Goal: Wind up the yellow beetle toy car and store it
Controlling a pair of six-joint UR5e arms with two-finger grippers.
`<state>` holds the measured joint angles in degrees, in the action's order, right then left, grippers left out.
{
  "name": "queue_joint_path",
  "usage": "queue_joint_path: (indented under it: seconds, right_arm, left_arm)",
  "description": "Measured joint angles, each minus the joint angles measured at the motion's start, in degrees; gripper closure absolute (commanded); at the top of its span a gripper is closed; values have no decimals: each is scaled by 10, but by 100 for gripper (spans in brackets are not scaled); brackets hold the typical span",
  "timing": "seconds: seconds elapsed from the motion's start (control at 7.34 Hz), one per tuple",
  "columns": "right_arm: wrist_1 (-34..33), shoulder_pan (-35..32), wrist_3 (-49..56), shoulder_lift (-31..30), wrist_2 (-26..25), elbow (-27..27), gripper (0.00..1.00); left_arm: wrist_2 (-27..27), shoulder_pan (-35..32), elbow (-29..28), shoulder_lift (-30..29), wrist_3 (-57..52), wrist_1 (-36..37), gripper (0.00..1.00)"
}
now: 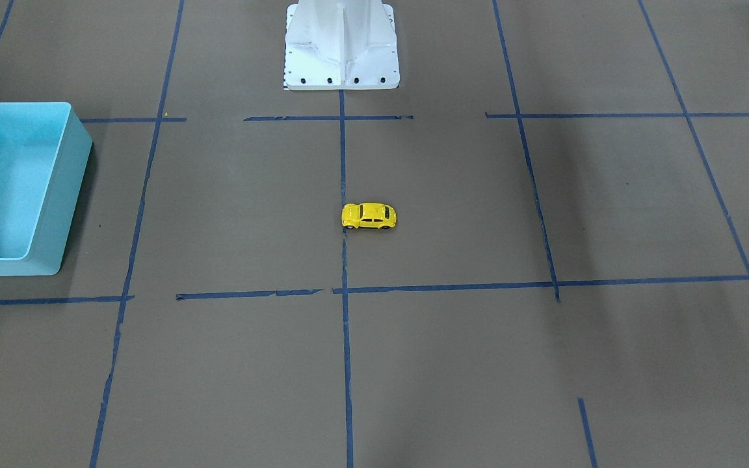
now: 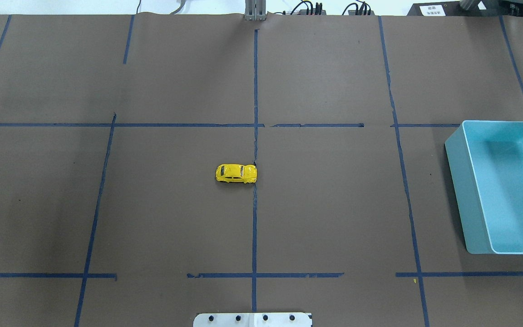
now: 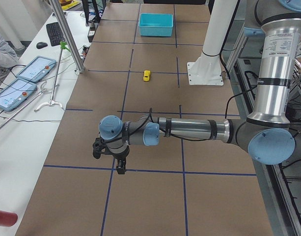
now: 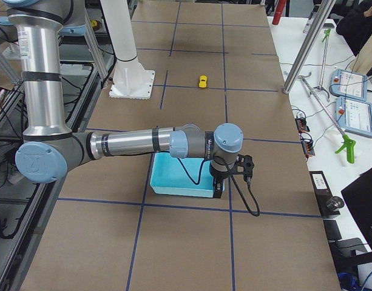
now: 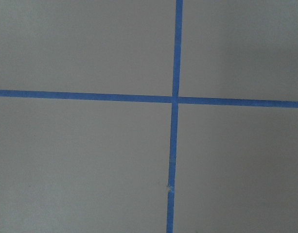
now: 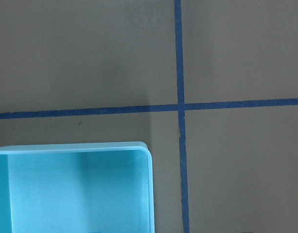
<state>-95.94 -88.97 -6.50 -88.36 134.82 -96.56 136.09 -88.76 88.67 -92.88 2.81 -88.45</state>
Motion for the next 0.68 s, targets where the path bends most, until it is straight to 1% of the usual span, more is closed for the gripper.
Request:
queue_joint_path:
  seconds: [0.27, 0.54, 0.68]
  right_arm:
    - [-2, -4, 0, -17, -29, -12, 0]
    - [0, -6, -1, -30, -41, -17, 0]
    - [2, -6, -1, -32, -41, -18, 0]
  left_arm:
    - [-1, 0, 0, 0, 0, 1, 0]
    - [-1, 0, -4, -3, 1, 1, 0]
    - [0, 0, 4, -6, 3, 0, 0]
